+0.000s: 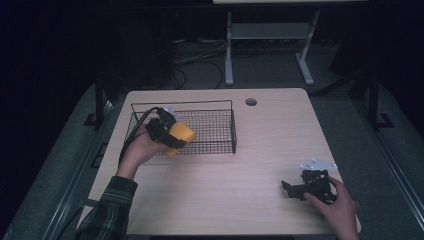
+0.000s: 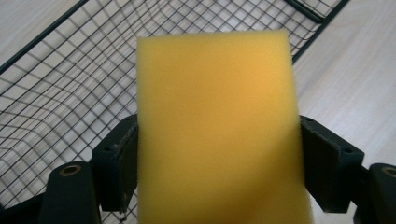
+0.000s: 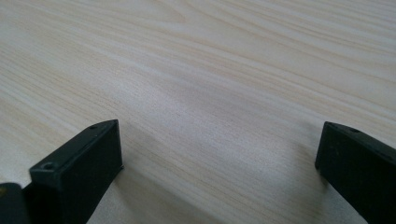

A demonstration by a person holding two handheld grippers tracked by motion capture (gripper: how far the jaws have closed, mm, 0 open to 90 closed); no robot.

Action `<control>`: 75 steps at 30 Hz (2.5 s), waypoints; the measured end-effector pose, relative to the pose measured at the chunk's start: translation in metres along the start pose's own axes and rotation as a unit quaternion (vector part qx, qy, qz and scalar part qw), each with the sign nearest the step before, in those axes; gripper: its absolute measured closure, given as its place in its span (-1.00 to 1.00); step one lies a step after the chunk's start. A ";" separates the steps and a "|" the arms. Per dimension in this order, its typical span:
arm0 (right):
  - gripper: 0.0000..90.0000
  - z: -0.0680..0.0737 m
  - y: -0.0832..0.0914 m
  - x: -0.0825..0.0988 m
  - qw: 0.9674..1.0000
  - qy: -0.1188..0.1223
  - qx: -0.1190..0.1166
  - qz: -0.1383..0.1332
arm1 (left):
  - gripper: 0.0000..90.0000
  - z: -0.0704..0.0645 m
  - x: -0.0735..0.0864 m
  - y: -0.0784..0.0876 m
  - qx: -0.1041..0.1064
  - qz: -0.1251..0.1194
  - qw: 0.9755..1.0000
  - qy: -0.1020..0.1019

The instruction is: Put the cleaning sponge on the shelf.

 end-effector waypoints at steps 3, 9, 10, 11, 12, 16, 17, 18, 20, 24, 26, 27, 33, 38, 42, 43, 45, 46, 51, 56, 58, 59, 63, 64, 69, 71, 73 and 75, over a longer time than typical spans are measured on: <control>-1.00 0.000 0.000 0.000 1.000 0.000 0.000 0.000 | -0.48 0.006 0.001 0.000 -0.006 -0.003 1.000 0.009; -1.00 0.000 0.000 0.000 1.000 0.000 0.000 0.000 | -0.48 0.016 0.001 0.003 -0.013 0.000 1.000 0.014; -1.00 0.000 0.000 0.000 1.000 0.000 0.000 0.000 | -0.48 0.016 0.001 0.003 -0.013 0.000 1.000 0.014; -1.00 0.000 0.000 0.000 1.000 0.000 0.000 0.000 | -0.48 0.019 0.001 0.004 -0.016 0.000 1.000 0.014; -1.00 0.000 0.000 0.000 1.000 0.000 0.000 0.000 | -0.48 0.020 0.001 0.005 -0.018 -0.001 1.000 0.018; -1.00 0.000 0.000 0.000 1.000 0.000 0.000 0.000 | -0.48 0.027 0.000 0.007 -0.022 0.000 1.000 0.020; -1.00 0.000 0.000 0.000 1.000 0.000 0.000 0.000 | -0.48 0.028 0.000 0.008 -0.023 0.000 1.000 0.020; -1.00 0.000 0.000 0.000 1.000 0.000 0.000 0.000 | -0.48 0.030 0.000 0.008 -0.025 -0.001 0.999 0.020; -1.00 0.000 0.000 0.000 1.000 0.000 0.000 0.000 | -0.48 0.031 0.000 0.008 -0.026 0.000 0.999 0.020; -1.00 0.000 0.000 0.000 1.000 0.000 0.000 0.000 | -0.48 0.038 -0.001 0.011 -0.033 0.002 0.999 0.025; -1.00 0.000 0.000 0.000 1.000 0.000 0.000 0.000 | -0.48 0.041 -0.001 0.012 -0.036 0.003 0.999 0.027; -1.00 0.000 0.000 0.000 1.000 0.000 0.000 0.000 | -0.48 0.043 -0.001 0.013 -0.038 0.003 0.999 0.028; -1.00 0.000 0.000 0.000 1.000 0.000 0.000 0.000 | -0.48 0.054 0.000 0.014 -0.049 0.006 0.998 0.032; -1.00 0.000 0.000 0.000 1.000 0.000 0.000 0.000 | -0.48 0.062 0.001 0.015 -0.058 0.005 0.998 0.037; -1.00 0.000 0.000 0.000 1.000 0.000 0.000 0.000 | -0.48 0.070 0.004 0.015 -0.066 0.001 0.996 0.059; -1.00 0.000 0.000 0.000 1.000 0.000 0.000 0.000 | -0.48 0.070 0.004 0.015 -0.066 0.001 0.996 0.059; -1.00 0.000 0.000 0.000 1.000 0.000 0.000 0.000 | -0.48 0.075 0.006 0.014 -0.077 0.002 0.995 0.067; -1.00 0.000 0.000 0.000 1.000 0.000 0.000 0.000 | -0.48 0.077 0.007 0.014 -0.078 0.000 0.995 0.070; -1.00 0.000 0.000 0.000 1.000 0.000 0.000 0.000 | -0.48 0.083 0.010 0.011 -0.083 0.003 0.993 0.078; -1.00 0.000 0.000 0.000 1.000 0.000 0.000 0.000 | -0.48 0.088 0.013 0.005 -0.083 0.002 0.993 0.088; -1.00 0.000 0.000 0.000 1.000 0.000 0.000 0.000 | -0.48 0.089 0.014 0.002 -0.082 0.002 0.992 0.092; -1.00 0.000 0.000 0.000 1.000 0.000 0.000 0.000 | -0.48 0.092 0.017 -0.001 -0.083 0.007 0.992 0.098; -1.00 0.000 0.000 0.000 1.000 0.000 0.000 0.000 | -0.48 0.095 0.022 -0.007 -0.083 0.009 0.991 0.107; -1.00 0.000 0.000 0.000 1.000 0.000 0.000 0.000 | -0.48 0.096 0.024 -0.009 -0.082 0.010 0.990 0.110; -1.00 0.000 0.000 0.000 1.000 0.000 0.000 0.000 | -0.48 0.100 0.027 -0.015 -0.081 0.014 0.990 0.117; -1.00 0.000 0.000 0.000 1.000 0.000 0.000 0.000 | -0.48 0.101 0.029 -0.018 -0.081 0.016 0.989 0.120; -1.00 0.000 0.000 0.000 1.000 -0.001 0.000 0.000 | -0.48 0.101 0.031 -0.021 -0.079 0.016 0.989 0.123; -1.00 0.000 0.000 0.000 1.000 -0.001 0.000 0.000 | -0.48 0.102 0.032 -0.022 -0.079 0.017 0.989 0.123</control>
Point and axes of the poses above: each handheld gripper's, and its own axes: y roughly backward along the jaws, x roughly out of its underside, z roughly to its left, the point moved 2 cm from there along -y, roughly forward along the jaws, and after that the axes turned 2 degrees about -x, right-handed, at the moved point
